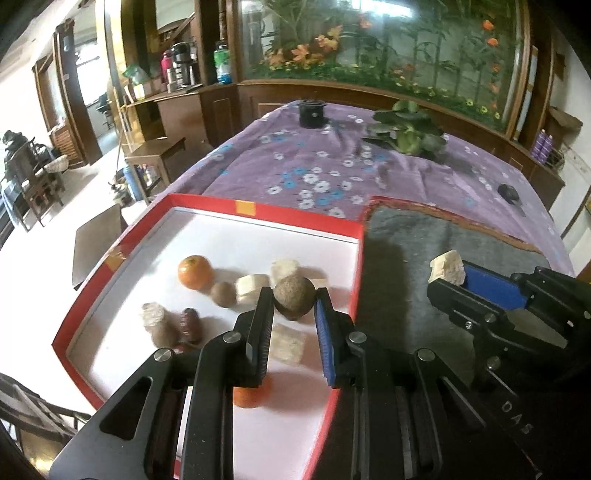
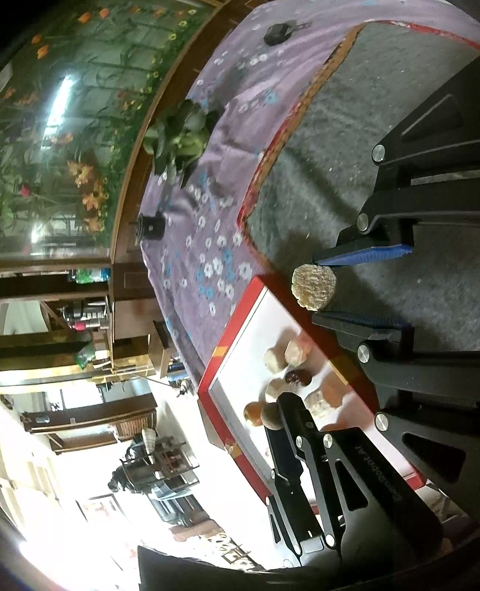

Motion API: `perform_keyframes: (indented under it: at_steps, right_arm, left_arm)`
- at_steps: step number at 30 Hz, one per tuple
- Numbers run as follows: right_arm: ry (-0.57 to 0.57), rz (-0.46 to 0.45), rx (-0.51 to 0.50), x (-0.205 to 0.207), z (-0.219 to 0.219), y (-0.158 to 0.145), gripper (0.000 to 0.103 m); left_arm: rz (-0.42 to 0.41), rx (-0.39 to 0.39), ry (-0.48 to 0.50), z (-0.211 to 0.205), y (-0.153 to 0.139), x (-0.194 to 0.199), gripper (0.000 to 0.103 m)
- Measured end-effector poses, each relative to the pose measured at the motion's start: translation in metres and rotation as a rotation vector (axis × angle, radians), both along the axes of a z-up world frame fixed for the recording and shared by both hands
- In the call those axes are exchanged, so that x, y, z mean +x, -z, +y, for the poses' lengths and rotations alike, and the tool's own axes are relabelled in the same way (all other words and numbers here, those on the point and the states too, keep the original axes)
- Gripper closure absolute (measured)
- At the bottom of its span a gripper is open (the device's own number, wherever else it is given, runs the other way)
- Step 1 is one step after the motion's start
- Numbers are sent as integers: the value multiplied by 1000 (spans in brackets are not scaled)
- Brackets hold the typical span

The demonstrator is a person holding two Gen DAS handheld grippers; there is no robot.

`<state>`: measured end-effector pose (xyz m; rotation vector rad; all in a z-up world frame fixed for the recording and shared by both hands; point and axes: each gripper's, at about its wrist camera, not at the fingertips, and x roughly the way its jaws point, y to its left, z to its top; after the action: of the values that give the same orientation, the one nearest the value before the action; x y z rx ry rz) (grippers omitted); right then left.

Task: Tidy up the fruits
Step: 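Carry the brown ball and the beige cake over the white tray with both grippers, then open the left gripper to drop the ball while the right gripper releases the cake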

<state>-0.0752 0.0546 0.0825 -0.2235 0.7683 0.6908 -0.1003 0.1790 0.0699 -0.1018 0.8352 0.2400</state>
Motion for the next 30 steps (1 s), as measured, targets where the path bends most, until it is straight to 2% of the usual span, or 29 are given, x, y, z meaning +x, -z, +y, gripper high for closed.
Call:
perform_keyframes:
  at_steps: [14, 30]
  right_arm:
    - [-126, 6, -36, -2, 62, 7, 80]
    - [-212, 100, -55, 13, 115, 37, 80]
  left_arm:
    - [26, -27, -128, 63, 13, -24, 81]
    - [53, -42, -154, 76, 28, -23, 81]
